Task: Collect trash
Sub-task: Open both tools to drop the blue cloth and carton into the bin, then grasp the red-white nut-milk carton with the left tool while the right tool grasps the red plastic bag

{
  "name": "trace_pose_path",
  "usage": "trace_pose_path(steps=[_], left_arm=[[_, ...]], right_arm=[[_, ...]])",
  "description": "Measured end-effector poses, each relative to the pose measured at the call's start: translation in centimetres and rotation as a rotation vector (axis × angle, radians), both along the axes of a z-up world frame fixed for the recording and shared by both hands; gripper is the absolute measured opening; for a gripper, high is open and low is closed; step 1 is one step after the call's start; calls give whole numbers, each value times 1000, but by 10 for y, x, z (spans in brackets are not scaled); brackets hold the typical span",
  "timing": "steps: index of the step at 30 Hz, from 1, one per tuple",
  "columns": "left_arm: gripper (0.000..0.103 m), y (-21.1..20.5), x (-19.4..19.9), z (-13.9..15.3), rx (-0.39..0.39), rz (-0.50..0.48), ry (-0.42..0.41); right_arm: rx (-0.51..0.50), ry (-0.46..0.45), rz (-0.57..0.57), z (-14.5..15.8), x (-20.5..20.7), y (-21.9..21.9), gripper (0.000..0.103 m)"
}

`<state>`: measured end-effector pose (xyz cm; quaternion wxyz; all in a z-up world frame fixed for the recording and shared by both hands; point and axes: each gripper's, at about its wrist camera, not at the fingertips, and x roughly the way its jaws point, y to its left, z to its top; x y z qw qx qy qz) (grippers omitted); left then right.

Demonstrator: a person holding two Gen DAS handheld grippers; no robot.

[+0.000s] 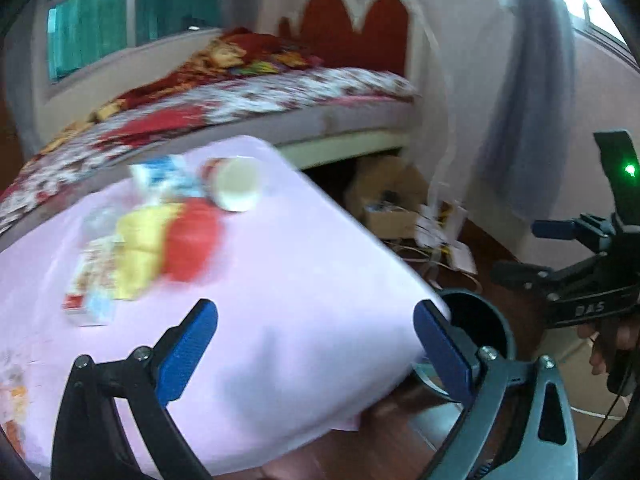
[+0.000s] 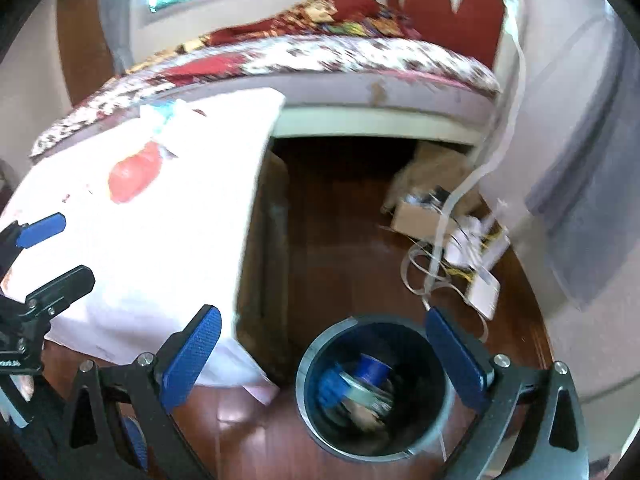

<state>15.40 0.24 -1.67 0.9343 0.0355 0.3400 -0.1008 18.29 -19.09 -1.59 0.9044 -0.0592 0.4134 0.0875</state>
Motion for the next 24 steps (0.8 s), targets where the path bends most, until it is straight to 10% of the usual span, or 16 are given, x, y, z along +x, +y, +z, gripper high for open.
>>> trace_pose_path(steps=[16,24], left_arm=[[98,140,3,-8,16,288,-24],[98,178,33,-24,-5,362,1]], right_arm=[[47,-49,288,-5,30,166,103],[135,-89,220,5,59,183,103]])
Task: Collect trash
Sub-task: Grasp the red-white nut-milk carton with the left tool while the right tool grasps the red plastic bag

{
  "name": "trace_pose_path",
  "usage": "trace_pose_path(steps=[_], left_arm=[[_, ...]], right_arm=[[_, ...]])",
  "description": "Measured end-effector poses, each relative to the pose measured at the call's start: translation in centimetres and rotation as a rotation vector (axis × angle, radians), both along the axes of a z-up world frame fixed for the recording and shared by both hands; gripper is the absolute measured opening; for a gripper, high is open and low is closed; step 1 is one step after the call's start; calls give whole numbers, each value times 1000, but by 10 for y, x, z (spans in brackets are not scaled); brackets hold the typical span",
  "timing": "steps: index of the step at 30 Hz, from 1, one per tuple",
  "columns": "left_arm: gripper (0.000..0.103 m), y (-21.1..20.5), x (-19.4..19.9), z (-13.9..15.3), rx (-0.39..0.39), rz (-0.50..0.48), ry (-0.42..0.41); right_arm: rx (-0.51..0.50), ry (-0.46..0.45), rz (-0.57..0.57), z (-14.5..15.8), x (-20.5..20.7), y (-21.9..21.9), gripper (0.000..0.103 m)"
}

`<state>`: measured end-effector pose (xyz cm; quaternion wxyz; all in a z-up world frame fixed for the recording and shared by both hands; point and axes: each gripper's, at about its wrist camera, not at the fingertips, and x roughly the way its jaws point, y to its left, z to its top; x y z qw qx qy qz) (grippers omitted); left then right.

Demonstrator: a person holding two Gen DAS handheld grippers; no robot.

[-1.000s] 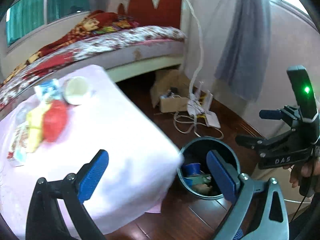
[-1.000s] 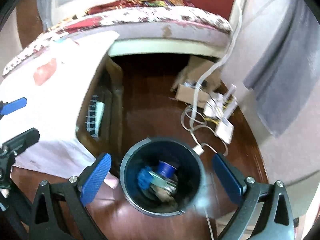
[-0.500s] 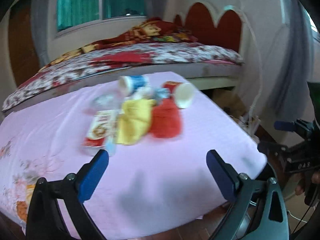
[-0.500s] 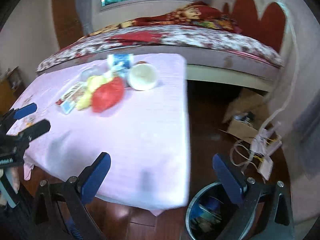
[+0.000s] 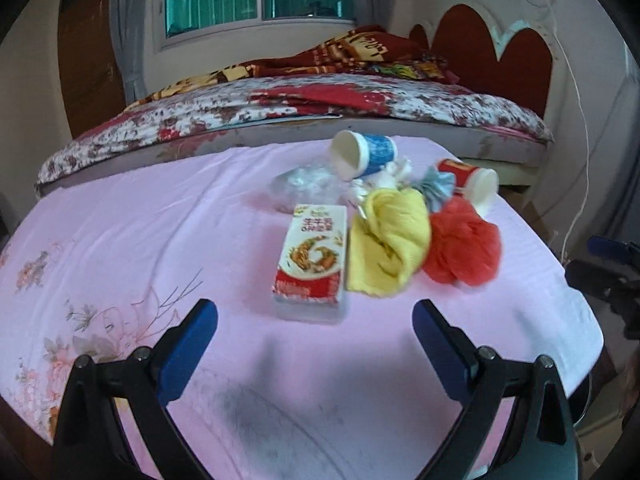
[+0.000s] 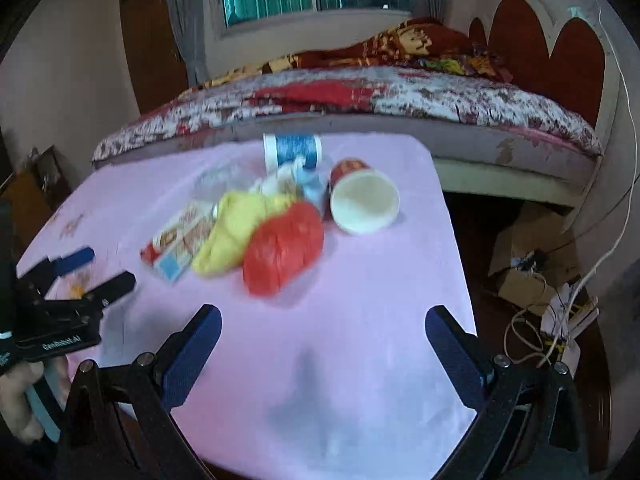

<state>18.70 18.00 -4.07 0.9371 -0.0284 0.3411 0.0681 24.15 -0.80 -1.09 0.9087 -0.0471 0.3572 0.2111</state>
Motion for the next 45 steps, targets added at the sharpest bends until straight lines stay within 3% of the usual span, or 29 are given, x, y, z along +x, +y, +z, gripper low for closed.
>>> trace_pose_path(steps=[4,8,15,17,23,25,28,39,45], left_arm=[[94,6,22,-5,-2,4,17],[90,6,38,-17,28,0,53],[83,20,54,-34,-6,8,120],[82,25,56,-35,-31,9,121],[68,24,64,-42,-44,-23,156],[53,25,65,-45,-79,-50,166],[52,22,61,-43,-54,-46,164],[52,7,37,0,-37,-33,48],[52,-23,22,12,-40,-89,10]], right_arm=[[23,-14,35,-2,15,20,99],[-6,18,77,-17,34,43,75],[-28,57,105,-41,63,69,71],[-28,72,101,-47,71,73,64],[-20,108,103,-59,82,77,56],[-20,117,106,-60,84,77,48],[-3,123,115,-60,82,75,41],[11,57,107,-23,46,43,40],[-4,29,70,-6,22,8,40]])
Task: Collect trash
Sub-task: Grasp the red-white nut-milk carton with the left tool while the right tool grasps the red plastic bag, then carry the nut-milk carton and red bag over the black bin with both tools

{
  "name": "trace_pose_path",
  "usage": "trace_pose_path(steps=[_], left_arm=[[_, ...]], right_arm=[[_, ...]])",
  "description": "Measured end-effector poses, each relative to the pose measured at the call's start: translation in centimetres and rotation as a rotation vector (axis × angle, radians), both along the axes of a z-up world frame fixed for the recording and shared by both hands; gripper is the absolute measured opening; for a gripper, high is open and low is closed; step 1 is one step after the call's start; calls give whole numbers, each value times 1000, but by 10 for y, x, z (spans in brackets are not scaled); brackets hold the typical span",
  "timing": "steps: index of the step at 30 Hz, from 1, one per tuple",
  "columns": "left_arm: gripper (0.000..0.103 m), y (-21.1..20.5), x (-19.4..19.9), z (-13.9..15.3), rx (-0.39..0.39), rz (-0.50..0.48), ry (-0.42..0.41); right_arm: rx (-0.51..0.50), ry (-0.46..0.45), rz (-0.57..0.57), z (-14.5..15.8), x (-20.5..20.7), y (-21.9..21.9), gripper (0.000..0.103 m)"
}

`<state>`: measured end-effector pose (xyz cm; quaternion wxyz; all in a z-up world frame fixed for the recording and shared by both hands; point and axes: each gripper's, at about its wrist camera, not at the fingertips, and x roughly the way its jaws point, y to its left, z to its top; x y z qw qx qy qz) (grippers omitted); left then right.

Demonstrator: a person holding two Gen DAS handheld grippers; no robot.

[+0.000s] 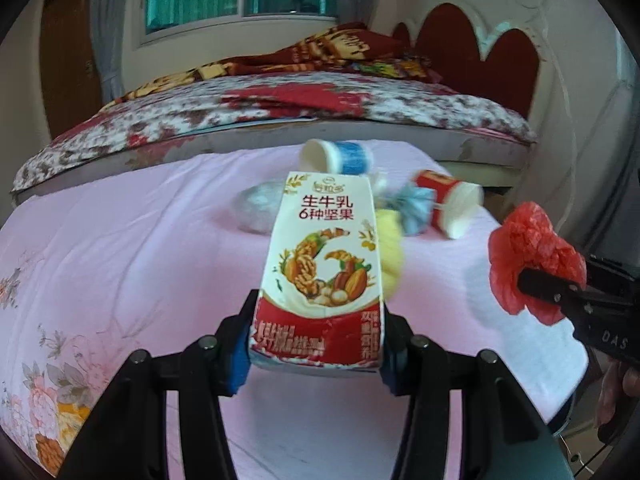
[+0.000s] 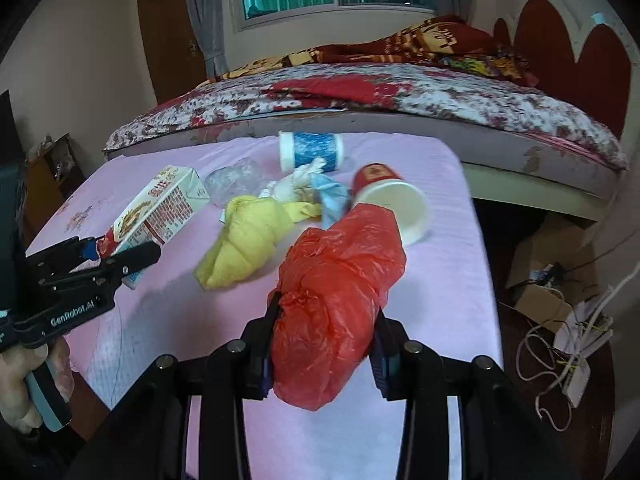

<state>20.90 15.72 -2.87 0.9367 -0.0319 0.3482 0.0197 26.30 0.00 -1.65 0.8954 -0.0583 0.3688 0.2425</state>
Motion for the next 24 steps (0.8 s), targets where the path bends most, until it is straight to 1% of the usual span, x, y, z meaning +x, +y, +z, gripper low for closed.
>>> trace_pose_path(steps=[6,12,18,24], left_arm=[[52,-42,-16,6,16,-94,-33],[52,-81,-22,1,38,-194,-25],[52,-121,-25,5,29,-281,-35],[52,-162,-29,7,15,-373,-31]], right_arm=[[-10,-19,-53,13,-20,-40,40],[-42,-29,-105,17,-38,-81,40],[-54,-30,-164,18,-51,-122,40],[-75,-21,-206,14,-62,-152,40]])
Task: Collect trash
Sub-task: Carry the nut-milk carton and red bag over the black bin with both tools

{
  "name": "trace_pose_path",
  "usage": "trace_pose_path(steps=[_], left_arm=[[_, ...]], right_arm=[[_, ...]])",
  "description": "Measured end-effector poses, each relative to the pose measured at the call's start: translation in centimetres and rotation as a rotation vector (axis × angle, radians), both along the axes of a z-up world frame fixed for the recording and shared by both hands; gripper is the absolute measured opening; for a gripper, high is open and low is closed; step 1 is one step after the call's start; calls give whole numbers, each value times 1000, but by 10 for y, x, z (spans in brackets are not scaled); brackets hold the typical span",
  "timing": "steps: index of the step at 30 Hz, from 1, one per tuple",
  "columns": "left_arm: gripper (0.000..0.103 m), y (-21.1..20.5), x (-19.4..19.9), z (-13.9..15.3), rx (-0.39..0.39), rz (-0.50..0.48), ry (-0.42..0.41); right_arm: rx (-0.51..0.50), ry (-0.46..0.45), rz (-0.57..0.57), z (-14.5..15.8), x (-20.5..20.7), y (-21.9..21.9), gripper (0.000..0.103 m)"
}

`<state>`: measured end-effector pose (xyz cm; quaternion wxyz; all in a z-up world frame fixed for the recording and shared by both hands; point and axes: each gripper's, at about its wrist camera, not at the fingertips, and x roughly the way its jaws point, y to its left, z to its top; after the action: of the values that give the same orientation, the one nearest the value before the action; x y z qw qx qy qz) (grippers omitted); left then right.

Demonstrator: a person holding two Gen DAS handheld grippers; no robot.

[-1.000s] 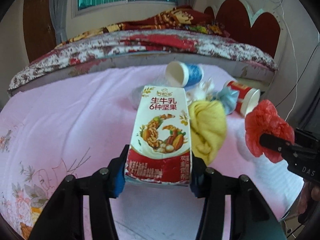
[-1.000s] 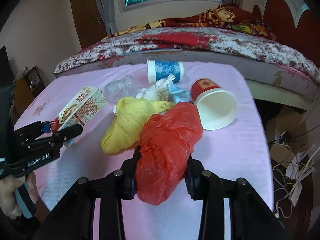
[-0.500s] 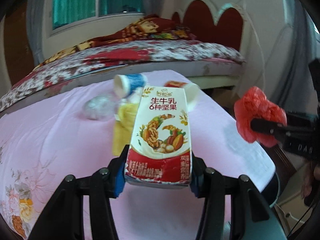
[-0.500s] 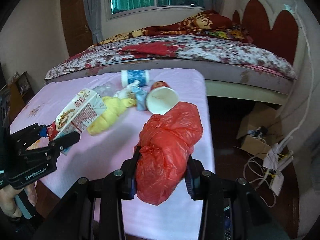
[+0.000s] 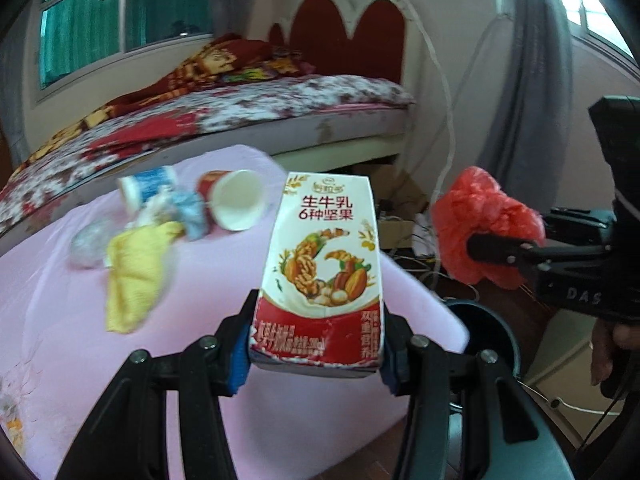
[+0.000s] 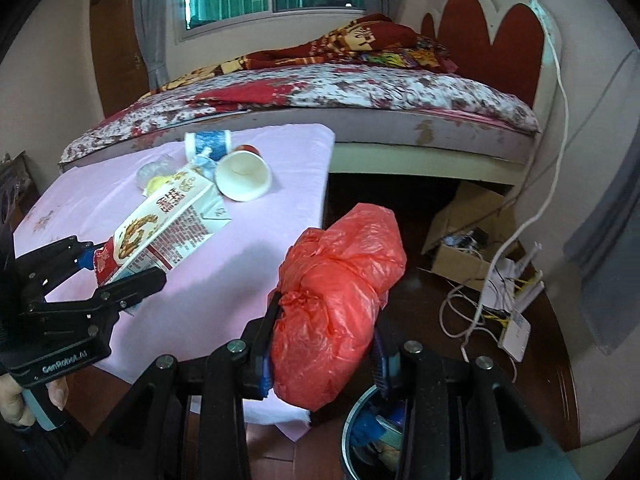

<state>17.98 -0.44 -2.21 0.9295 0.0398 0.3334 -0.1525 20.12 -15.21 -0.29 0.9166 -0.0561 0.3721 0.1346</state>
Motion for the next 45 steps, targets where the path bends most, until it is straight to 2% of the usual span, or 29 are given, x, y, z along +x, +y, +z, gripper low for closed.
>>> trace_pose_path(steps=[9,17,24,35,40,45], left_arm=[[52,-75,-8,-8,-10,-160,34],[52,-132,-20,-24,6,-261,72],[52,-168,-22,-58,20,-315,191],[52,-195,-18,-123,96,-339,406],[52,-199,-17,-133,122,-334,431],[52,-198,-13,-136,100,-327,451]], right_arm=[[-11,13,-103,-5,-17,-58,40],[-38,70,-196,-29,-38,-120,40],[-66,170,-224,-70,-50,-166,40],[-111,311,-151,-127,-50,-180,40],[-148,360,-113,-146,-41,-169,40],[-145,377,-104,-150,-30,-165,40]])
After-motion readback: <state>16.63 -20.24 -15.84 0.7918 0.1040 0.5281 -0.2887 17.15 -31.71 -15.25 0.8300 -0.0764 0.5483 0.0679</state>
